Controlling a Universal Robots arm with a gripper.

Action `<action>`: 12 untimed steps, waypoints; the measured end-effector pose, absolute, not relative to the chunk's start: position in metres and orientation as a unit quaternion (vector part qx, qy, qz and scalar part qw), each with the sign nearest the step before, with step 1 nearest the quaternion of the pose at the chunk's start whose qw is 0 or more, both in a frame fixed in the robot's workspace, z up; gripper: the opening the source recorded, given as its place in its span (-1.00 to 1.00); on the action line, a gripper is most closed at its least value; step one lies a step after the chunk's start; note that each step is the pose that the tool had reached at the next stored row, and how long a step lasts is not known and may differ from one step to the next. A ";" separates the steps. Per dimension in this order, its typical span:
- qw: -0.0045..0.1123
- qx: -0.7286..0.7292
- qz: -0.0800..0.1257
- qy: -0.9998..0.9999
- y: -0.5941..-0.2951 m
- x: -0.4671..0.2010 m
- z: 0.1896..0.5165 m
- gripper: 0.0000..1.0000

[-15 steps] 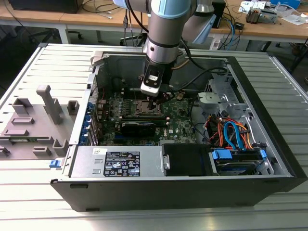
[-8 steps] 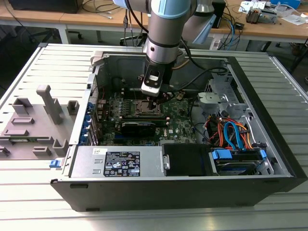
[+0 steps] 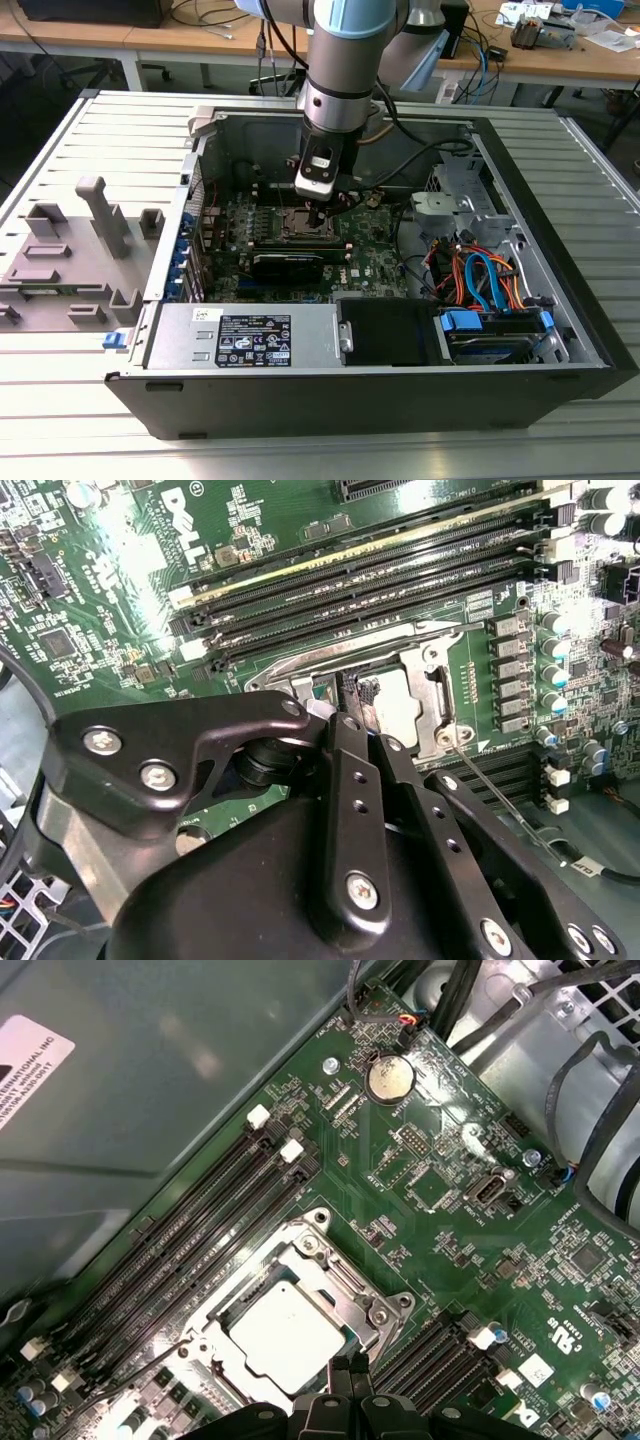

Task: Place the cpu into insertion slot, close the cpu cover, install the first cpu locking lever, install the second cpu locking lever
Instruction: 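Install the first cpu locking lever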

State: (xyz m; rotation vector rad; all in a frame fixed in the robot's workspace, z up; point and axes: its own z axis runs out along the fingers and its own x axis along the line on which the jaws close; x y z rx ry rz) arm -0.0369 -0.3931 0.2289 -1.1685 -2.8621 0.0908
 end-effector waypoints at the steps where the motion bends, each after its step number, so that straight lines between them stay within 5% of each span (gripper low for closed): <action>1: 0.024 -0.376 0.029 -0.926 -0.393 -0.037 0.229 -0.78; 12: 0.024 -0.365 0.029 -0.930 -0.393 -0.037 0.229 -0.78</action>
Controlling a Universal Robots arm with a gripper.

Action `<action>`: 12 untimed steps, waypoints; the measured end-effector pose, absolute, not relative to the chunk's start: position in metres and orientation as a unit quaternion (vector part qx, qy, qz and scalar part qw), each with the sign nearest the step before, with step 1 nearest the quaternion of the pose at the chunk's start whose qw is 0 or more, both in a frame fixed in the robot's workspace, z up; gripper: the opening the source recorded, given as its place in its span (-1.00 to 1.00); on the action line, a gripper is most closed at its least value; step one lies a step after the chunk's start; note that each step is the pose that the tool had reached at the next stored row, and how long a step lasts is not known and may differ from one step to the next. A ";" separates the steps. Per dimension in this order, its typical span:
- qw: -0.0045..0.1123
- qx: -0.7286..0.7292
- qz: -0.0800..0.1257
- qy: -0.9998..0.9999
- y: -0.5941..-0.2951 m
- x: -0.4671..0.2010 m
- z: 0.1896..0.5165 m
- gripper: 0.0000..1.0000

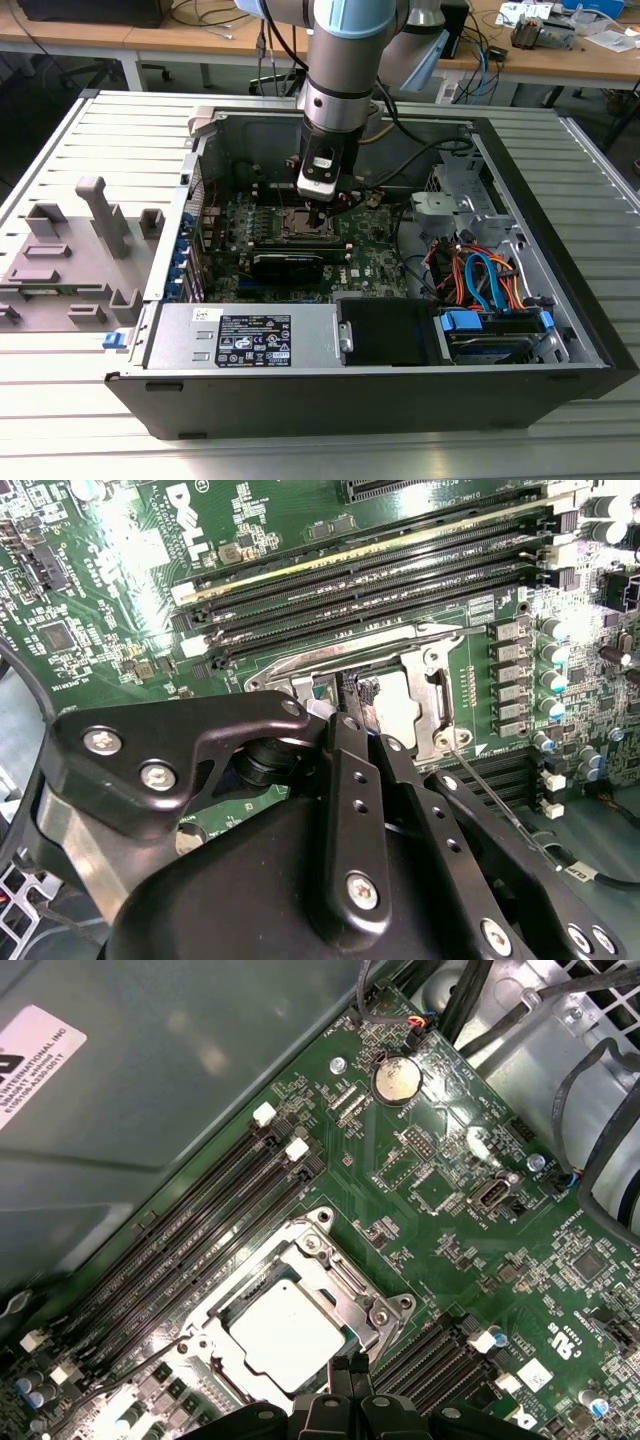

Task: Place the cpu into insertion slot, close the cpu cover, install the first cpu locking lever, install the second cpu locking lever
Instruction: 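Install the first cpu locking lever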

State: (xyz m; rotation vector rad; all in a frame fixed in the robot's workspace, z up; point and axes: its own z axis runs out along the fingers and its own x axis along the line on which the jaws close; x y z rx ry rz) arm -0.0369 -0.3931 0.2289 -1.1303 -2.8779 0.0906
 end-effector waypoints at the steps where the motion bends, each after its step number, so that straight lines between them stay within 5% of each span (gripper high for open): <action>1: 0.024 -0.365 0.029 -0.930 -0.393 -0.037 0.229 -0.78; 12: 0.024 -0.353 0.029 -0.935 -0.393 -0.037 0.229 -0.78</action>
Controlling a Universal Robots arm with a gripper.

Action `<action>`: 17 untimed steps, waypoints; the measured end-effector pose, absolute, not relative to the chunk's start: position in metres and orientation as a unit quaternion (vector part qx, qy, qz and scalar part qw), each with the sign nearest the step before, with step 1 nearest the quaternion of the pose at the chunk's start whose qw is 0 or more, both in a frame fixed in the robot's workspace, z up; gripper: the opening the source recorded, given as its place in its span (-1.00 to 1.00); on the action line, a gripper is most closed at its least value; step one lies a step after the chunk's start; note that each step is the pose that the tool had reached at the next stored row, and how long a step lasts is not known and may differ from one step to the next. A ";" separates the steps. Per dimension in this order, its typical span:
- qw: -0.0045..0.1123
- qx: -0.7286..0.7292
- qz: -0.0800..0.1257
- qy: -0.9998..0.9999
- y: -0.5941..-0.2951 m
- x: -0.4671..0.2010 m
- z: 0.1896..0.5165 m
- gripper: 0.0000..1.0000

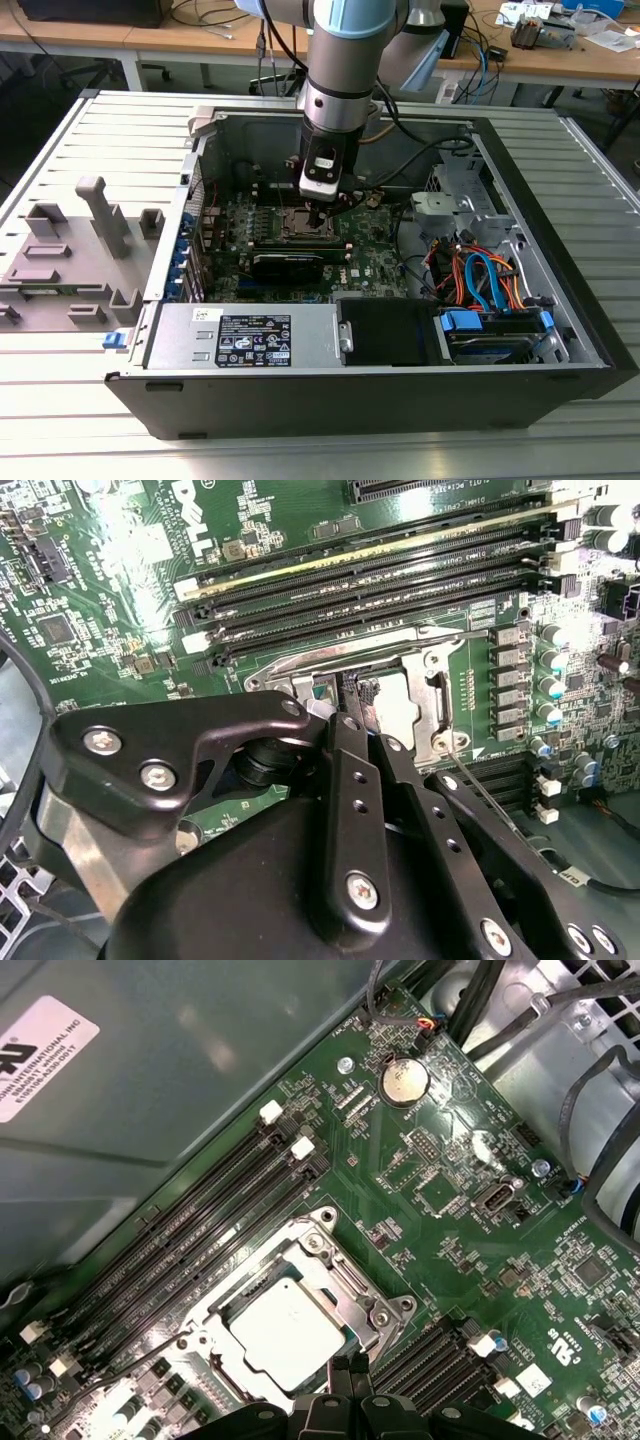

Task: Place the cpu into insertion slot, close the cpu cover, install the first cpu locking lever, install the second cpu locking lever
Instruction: 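Install the first cpu locking lever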

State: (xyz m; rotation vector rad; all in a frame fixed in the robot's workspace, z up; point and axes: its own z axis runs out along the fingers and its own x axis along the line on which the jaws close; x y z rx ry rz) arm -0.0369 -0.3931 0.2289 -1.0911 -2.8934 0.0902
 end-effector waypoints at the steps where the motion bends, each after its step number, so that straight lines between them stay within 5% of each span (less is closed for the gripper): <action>1: 0.024 -0.351 0.029 -0.935 -0.393 -0.037 0.229 -0.78; 17: 0.024 -0.334 0.029 -0.942 -0.393 -0.037 0.229 -0.78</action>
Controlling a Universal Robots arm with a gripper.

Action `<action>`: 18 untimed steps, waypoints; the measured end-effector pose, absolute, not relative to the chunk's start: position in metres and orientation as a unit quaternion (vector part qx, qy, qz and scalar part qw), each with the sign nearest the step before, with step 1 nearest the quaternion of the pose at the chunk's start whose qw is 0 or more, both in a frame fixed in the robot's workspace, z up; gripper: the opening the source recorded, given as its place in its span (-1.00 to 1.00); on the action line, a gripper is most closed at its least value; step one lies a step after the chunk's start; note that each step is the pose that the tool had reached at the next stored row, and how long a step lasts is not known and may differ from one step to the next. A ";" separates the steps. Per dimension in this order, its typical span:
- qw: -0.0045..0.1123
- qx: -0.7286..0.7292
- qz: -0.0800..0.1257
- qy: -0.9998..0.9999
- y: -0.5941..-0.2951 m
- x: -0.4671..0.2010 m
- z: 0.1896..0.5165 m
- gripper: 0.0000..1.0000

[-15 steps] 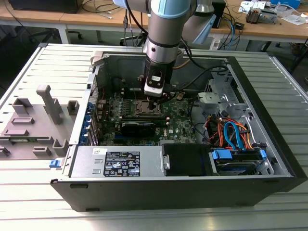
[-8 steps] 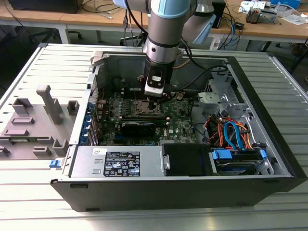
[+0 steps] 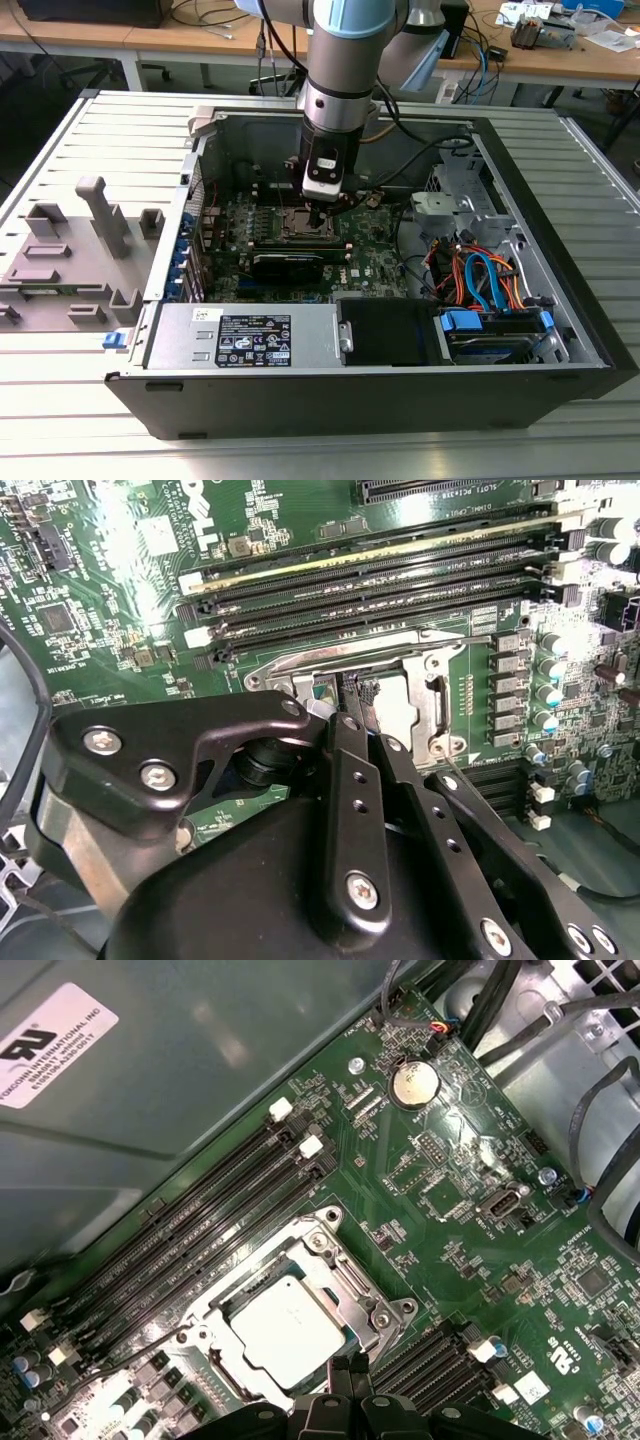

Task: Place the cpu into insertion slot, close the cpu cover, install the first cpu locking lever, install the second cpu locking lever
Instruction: 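Install the first cpu locking lever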

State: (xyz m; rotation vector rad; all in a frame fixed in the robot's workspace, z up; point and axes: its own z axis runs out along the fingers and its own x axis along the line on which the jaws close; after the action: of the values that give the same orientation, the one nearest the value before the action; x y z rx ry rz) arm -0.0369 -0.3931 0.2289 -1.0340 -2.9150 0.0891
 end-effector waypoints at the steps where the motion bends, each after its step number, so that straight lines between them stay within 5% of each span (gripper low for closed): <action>1: 0.024 -0.333 0.029 -0.942 -0.393 -0.037 0.229 -0.78; 18: 0.023 -0.318 0.029 -0.947 -0.393 -0.037 0.229 -0.78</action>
State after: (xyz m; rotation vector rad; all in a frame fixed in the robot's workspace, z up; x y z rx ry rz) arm -0.0369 -0.3931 0.2289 -0.9843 -2.9328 0.0889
